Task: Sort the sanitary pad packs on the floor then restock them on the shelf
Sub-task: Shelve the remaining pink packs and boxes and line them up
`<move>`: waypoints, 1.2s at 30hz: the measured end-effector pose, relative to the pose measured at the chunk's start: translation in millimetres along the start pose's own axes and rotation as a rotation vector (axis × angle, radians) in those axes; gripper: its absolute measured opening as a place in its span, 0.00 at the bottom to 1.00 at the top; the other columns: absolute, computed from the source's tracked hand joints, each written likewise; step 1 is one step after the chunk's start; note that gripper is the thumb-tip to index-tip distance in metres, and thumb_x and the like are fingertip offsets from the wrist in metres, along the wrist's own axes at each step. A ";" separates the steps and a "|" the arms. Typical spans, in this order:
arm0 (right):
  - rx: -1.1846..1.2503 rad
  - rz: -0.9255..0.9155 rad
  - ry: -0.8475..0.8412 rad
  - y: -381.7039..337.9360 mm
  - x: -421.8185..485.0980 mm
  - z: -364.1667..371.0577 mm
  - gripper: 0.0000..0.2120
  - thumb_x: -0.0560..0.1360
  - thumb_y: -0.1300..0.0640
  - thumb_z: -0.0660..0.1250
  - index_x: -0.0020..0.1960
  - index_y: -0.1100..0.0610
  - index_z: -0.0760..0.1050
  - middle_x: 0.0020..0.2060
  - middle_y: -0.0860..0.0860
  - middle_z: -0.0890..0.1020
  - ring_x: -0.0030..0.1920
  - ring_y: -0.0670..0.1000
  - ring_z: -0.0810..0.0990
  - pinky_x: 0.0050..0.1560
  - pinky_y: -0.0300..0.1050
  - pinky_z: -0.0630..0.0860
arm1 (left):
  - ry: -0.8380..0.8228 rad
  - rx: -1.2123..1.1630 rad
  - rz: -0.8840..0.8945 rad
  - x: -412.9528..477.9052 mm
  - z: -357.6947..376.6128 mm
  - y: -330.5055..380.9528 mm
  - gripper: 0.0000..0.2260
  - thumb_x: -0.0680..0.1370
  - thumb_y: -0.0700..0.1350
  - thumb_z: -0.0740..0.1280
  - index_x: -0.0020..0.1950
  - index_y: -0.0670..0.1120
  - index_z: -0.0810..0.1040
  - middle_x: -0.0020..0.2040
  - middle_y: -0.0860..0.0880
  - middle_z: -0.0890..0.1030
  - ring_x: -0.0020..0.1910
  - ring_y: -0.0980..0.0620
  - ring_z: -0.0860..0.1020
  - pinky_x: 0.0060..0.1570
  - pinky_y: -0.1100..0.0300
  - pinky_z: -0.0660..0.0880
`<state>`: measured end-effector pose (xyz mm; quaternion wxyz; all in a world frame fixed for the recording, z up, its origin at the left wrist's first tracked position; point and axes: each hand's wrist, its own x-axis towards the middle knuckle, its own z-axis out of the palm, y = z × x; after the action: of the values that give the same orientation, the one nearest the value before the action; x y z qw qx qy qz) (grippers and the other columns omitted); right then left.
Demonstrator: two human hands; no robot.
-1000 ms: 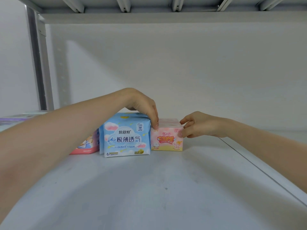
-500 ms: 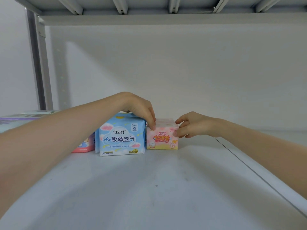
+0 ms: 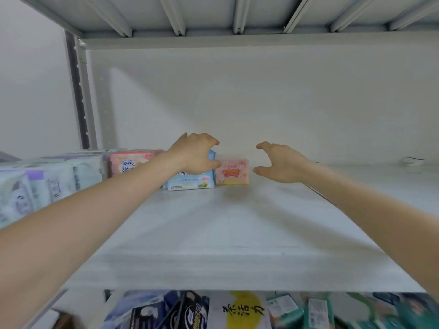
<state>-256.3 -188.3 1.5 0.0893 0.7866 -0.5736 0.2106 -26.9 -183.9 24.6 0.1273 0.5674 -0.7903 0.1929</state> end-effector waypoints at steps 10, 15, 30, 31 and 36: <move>-0.187 0.009 0.252 -50.6 -136.7 -0.4 0.28 0.78 0.45 0.57 0.75 0.53 0.58 0.72 0.52 0.69 0.69 0.57 0.68 0.66 0.57 0.62 | 0.125 0.248 -0.053 -121.2 -5.8 27.5 0.26 0.79 0.61 0.56 0.75 0.52 0.63 0.75 0.48 0.64 0.74 0.46 0.62 0.72 0.39 0.53; -0.166 0.028 0.298 -59.8 -196.0 -5.3 0.26 0.79 0.46 0.56 0.74 0.55 0.61 0.69 0.52 0.71 0.69 0.56 0.68 0.69 0.59 0.60 | 0.187 0.183 -0.088 -174.6 -5.5 53.1 0.26 0.78 0.61 0.57 0.74 0.52 0.64 0.73 0.48 0.67 0.73 0.45 0.62 0.71 0.39 0.54; -0.203 -0.042 0.200 -24.0 -363.1 -8.2 0.28 0.78 0.46 0.56 0.75 0.55 0.56 0.77 0.57 0.57 0.76 0.57 0.57 0.72 0.61 0.57 | 0.210 0.138 -0.133 -323.4 3.4 184.7 0.29 0.79 0.60 0.57 0.77 0.51 0.58 0.78 0.44 0.57 0.77 0.43 0.56 0.72 0.38 0.53; -0.205 -0.041 0.183 -21.2 -377.8 -6.3 0.29 0.79 0.46 0.56 0.76 0.54 0.55 0.77 0.57 0.57 0.76 0.57 0.57 0.72 0.61 0.57 | 0.203 0.130 -0.132 -335.9 7.6 195.9 0.29 0.79 0.60 0.57 0.77 0.51 0.57 0.79 0.44 0.56 0.77 0.43 0.55 0.72 0.38 0.53; -0.187 0.005 0.118 -6.3 -458.5 8.1 0.31 0.79 0.44 0.54 0.78 0.54 0.50 0.78 0.56 0.54 0.77 0.56 0.54 0.73 0.61 0.54 | 0.186 0.088 -0.109 -397.6 30.8 250.7 0.29 0.79 0.60 0.56 0.78 0.51 0.56 0.79 0.45 0.55 0.78 0.44 0.54 0.72 0.39 0.53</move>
<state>-364.7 207.2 -203.9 0.1955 0.7596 -0.5863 0.2024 -134.8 210.0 -210.2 0.1854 0.5940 -0.7339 0.2722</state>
